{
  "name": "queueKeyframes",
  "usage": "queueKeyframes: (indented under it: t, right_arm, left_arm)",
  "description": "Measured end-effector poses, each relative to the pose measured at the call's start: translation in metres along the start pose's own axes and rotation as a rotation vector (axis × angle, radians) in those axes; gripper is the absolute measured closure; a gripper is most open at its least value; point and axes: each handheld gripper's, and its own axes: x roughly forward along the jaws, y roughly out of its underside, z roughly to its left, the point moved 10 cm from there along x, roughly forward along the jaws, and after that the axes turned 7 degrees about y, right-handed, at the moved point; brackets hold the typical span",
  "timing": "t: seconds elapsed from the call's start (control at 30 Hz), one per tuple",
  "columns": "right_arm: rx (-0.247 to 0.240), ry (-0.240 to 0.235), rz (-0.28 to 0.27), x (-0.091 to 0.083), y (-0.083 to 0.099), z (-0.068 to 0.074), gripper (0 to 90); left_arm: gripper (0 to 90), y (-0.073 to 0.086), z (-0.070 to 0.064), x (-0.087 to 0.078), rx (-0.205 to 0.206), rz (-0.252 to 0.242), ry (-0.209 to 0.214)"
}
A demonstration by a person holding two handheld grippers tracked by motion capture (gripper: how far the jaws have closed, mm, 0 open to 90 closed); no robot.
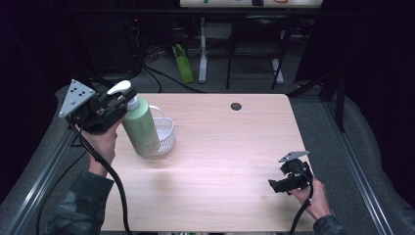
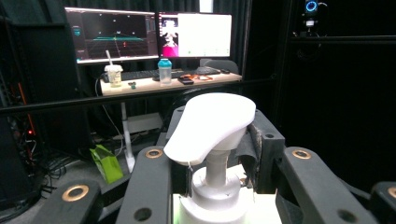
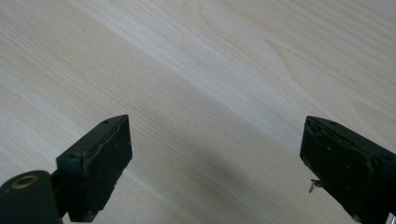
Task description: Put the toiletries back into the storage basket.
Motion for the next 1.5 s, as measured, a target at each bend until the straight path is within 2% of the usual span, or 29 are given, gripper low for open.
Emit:
queueKeyframes:
  t: [0.57, 0.97, 1.5]
  right_arm:
    - [-0.008, 0.001, 0.000, 0.000, 0.000, 0.001, 8.5]
    - [-0.006, 0.000, 0.003, 0.001, 0.000, 0.000, 8.5]
    - [-0.008, -0.001, 0.000, 0.001, 0.000, 0.001, 8.5]
  left_arm:
    - [66.4, -0.009, 0.011, 0.008, -0.005, -0.011, -0.020]
    - [66.4, -0.016, 0.018, 0.020, 0.005, -0.011, -0.030]
    - [66.4, -0.020, 0.026, 0.031, -0.002, -0.015, -0.039]
